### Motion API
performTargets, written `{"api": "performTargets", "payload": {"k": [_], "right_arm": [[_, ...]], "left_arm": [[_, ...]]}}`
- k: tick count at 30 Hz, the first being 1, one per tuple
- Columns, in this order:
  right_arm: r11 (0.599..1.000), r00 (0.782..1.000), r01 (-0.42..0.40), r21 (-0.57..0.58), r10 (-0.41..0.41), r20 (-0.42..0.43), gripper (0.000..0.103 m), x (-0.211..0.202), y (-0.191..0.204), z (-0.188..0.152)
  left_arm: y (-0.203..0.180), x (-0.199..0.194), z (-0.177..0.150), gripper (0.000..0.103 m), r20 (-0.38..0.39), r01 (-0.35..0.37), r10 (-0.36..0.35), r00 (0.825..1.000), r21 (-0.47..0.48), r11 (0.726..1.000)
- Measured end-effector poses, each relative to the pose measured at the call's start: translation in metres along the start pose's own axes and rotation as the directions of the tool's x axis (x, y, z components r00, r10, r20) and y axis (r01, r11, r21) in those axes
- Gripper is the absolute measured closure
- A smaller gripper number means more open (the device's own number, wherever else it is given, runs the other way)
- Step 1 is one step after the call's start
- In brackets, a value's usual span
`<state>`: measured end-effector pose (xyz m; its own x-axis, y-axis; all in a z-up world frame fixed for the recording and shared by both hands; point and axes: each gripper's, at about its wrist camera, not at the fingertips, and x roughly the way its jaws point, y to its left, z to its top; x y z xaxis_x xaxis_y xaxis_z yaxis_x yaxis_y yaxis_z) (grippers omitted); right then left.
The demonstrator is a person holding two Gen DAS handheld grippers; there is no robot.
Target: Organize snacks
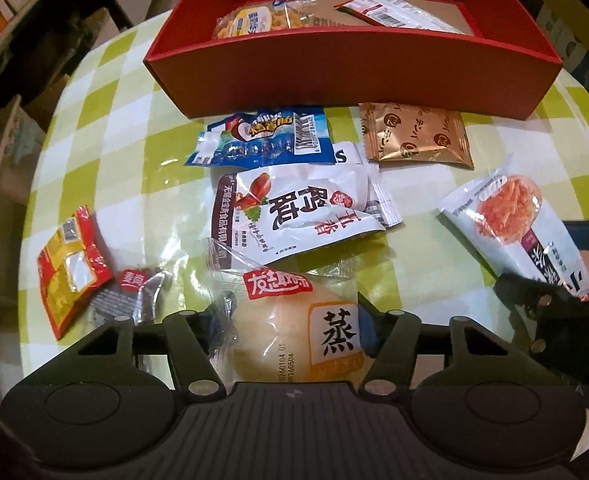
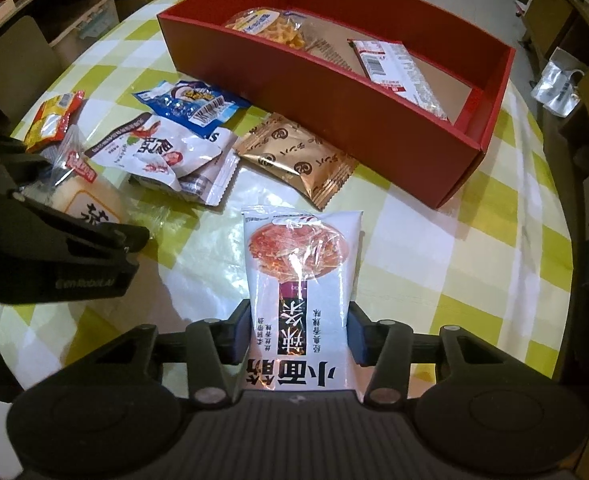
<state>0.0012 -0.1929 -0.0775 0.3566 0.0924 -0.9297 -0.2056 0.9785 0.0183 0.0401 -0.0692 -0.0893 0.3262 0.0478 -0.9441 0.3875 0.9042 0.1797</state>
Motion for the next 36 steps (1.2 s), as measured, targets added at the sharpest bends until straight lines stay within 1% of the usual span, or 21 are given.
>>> {"api": "performTargets", "payload": {"k": [2,11,12,13,18,23,27,31,36], "right_arm": [[1.0,1.0,-0.004,0.004,0.004,0.014,0.047,-0.004,0.0,0.001],[0.999,0.996,-0.008,0.035,0.005,0.089,0.047,-0.029,-0.003,0.008],[0.999,0.995,-0.008,0.038,0.005,0.095,0.047,-0.03,-0.003,0.008],[0.999,0.995,-0.01,0.04,0.006,0.098,0.047,-0.032,-0.003,0.008],[0.999,0.994,-0.013,0.048,0.008,0.105,0.047,-0.034,-0.004,0.008],[0.999,0.994,-0.016,0.052,0.011,0.108,0.047,-0.035,-0.006,0.009],[0.998,0.992,-0.023,0.06,0.015,0.124,0.047,-0.04,-0.009,0.01],[0.997,0.99,-0.027,0.073,0.016,0.141,0.047,-0.045,-0.014,0.013],[0.994,0.984,-0.034,0.102,0.015,0.18,0.047,-0.055,-0.023,0.02]], "left_arm": [[-0.001,-0.005,-0.002,0.038,0.01,0.0,0.0,1.0,0.004,1.0],[0.003,-0.025,-0.002,0.046,0.045,0.038,-0.038,0.998,-0.003,0.999],[0.002,-0.027,-0.001,0.051,0.052,0.041,-0.041,0.998,0.002,0.999],[0.001,-0.029,-0.001,0.052,0.06,0.043,-0.043,0.997,0.007,0.999],[0.0,-0.032,0.0,0.054,0.071,0.047,-0.049,0.996,0.017,0.999],[0.006,-0.032,0.002,0.055,0.068,0.068,-0.067,0.995,-0.014,0.998],[0.007,-0.036,0.003,0.056,0.075,0.076,-0.075,0.994,-0.018,0.997],[0.008,-0.047,0.004,0.056,0.098,0.091,-0.089,0.991,-0.021,0.996],[0.017,-0.063,0.01,0.056,0.139,0.125,-0.116,0.983,-0.053,0.991]]}}
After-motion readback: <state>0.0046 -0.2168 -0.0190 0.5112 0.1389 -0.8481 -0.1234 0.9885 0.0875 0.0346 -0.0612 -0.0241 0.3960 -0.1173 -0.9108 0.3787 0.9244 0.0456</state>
